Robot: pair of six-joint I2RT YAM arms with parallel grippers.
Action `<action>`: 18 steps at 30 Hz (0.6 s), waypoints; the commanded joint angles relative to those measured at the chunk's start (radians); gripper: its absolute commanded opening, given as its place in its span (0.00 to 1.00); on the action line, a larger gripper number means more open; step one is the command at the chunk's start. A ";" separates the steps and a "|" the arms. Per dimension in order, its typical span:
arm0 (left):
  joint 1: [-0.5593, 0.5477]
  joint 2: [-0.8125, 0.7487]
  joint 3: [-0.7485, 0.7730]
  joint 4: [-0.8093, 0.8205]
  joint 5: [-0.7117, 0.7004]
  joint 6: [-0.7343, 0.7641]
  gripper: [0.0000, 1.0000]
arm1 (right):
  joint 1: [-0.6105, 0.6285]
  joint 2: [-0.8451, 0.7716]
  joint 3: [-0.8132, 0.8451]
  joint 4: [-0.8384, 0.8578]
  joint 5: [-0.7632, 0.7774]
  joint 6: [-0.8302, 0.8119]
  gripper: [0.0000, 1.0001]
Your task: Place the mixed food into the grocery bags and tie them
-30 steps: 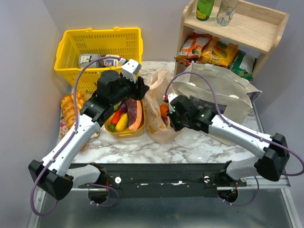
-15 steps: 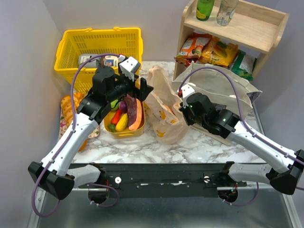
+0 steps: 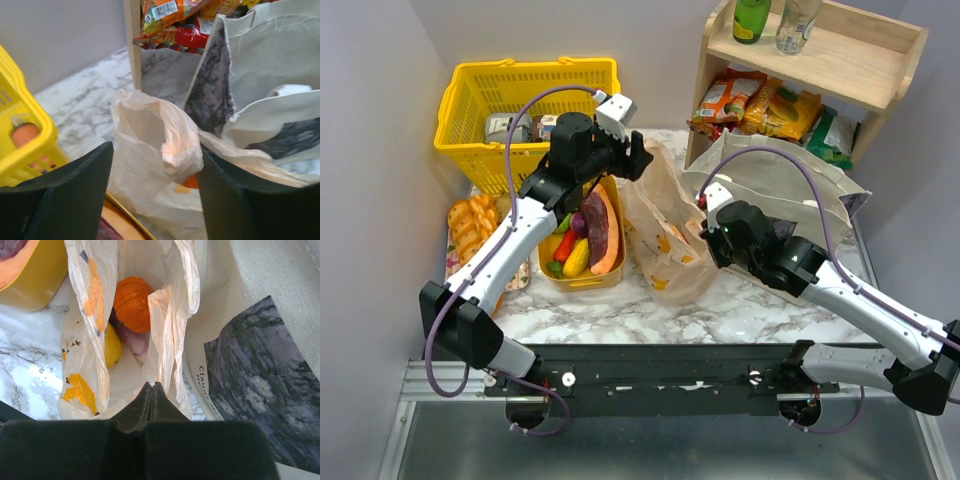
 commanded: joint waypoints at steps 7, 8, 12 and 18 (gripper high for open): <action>0.003 0.006 0.028 0.093 -0.155 -0.130 0.00 | -0.024 -0.070 -0.018 0.144 0.110 -0.092 0.01; 0.003 -0.030 0.017 0.089 -0.201 -0.130 0.00 | -0.046 -0.069 -0.012 0.178 0.107 -0.098 0.01; 0.006 -0.112 -0.032 -0.006 -0.289 -0.117 0.00 | -0.063 -0.078 0.023 0.273 0.115 -0.110 0.01; 0.006 -0.195 -0.095 -0.132 -0.341 -0.104 0.00 | -0.063 -0.177 -0.020 0.437 0.121 -0.124 0.01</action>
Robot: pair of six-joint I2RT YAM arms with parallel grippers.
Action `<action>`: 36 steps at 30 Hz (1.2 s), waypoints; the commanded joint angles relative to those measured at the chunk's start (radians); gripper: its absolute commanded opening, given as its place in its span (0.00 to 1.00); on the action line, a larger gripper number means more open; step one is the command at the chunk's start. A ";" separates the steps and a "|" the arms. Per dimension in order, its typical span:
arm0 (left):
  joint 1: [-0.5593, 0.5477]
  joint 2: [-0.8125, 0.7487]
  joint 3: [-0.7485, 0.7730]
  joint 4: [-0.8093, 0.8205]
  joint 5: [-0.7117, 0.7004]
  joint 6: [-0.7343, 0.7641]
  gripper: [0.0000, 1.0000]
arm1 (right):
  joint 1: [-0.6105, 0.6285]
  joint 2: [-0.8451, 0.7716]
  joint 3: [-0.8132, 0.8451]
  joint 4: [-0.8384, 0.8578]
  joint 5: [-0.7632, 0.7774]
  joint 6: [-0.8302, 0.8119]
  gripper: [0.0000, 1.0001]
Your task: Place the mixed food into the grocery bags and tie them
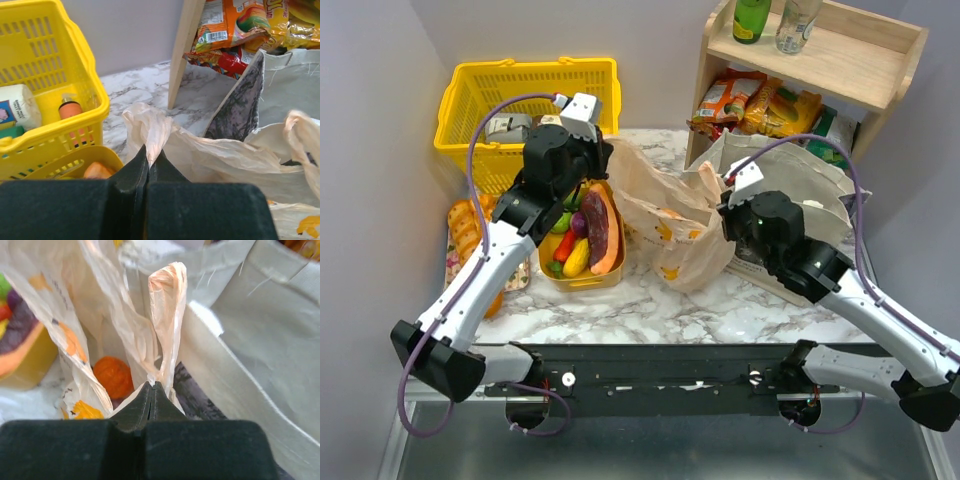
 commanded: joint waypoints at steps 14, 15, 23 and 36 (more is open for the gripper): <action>-0.018 -0.210 -0.140 -0.115 0.268 -0.140 0.00 | -0.170 -0.062 -0.031 0.116 0.021 -0.002 0.06; -0.019 -0.210 -0.155 -0.082 0.306 -0.155 0.00 | -0.170 -0.059 -0.023 0.105 0.008 0.000 0.11; -0.019 -0.190 -0.143 -0.054 0.338 -0.117 0.00 | -0.170 -0.112 0.087 0.041 -0.283 -0.081 0.90; -0.016 -0.193 -0.167 -0.019 0.392 0.035 0.78 | -0.164 0.160 0.331 0.142 -0.787 -0.045 0.89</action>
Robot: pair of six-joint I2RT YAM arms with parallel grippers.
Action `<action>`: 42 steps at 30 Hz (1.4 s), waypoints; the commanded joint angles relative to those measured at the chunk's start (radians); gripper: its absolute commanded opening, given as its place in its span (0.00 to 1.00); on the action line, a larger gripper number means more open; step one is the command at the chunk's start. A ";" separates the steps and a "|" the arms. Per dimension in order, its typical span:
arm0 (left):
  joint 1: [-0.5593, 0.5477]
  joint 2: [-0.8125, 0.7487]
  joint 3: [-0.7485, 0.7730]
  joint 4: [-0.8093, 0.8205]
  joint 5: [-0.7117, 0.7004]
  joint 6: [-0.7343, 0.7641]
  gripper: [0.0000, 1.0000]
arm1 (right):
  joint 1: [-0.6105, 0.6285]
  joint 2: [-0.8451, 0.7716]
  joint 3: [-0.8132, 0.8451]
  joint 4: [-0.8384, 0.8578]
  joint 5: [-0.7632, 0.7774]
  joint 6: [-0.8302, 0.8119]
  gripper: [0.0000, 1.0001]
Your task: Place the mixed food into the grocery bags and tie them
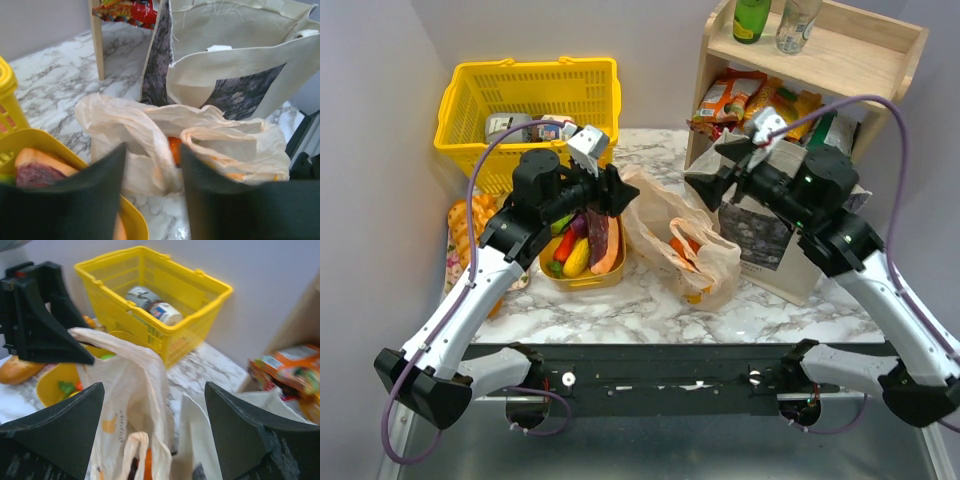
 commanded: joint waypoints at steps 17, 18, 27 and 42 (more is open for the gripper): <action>0.328 -0.174 -0.160 0.219 0.371 0.045 0.99 | 0.103 0.362 0.249 0.016 -0.304 -0.069 0.99; 0.334 -0.171 -0.162 0.224 0.374 0.045 0.99 | 0.103 0.361 0.246 0.015 -0.295 -0.069 0.99; 0.337 -0.157 -0.180 0.244 0.394 0.046 0.99 | 0.109 0.342 0.157 0.029 -0.152 -0.100 0.98; 0.337 -0.117 -0.194 0.287 0.469 0.019 0.99 | 0.114 0.370 0.158 0.029 -0.105 -0.096 0.27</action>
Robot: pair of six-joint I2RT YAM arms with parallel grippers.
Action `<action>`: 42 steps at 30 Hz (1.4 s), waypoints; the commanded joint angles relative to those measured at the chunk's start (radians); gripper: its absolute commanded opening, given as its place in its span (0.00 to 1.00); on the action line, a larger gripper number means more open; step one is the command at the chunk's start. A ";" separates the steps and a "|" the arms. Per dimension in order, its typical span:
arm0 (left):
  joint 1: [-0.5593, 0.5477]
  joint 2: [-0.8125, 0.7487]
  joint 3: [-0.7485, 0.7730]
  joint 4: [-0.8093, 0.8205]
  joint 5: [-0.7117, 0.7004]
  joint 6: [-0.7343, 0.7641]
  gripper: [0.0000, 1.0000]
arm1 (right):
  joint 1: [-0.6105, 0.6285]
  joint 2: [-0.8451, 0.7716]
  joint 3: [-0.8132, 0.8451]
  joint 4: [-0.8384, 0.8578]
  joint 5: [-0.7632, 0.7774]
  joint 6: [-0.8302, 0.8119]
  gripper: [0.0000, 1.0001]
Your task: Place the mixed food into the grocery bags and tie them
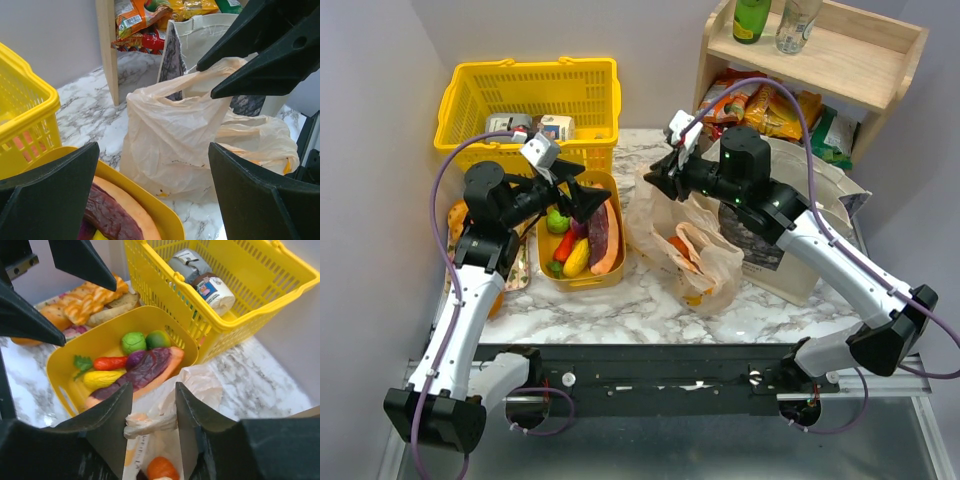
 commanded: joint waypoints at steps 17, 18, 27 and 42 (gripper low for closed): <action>-0.283 0.151 0.199 0.120 0.190 0.092 0.99 | 0.007 -0.186 -0.036 -0.067 -0.278 0.038 0.01; -0.297 0.165 0.210 0.137 0.204 0.086 0.99 | 0.008 -0.198 -0.045 -0.069 -0.277 0.038 0.01; -0.401 0.340 0.302 0.099 0.396 0.022 0.99 | 0.007 -0.284 -0.104 -0.072 -0.223 0.053 0.01; -0.492 0.394 0.247 -0.125 0.387 0.134 0.90 | 0.005 -0.273 -0.096 -0.064 -0.142 0.070 0.01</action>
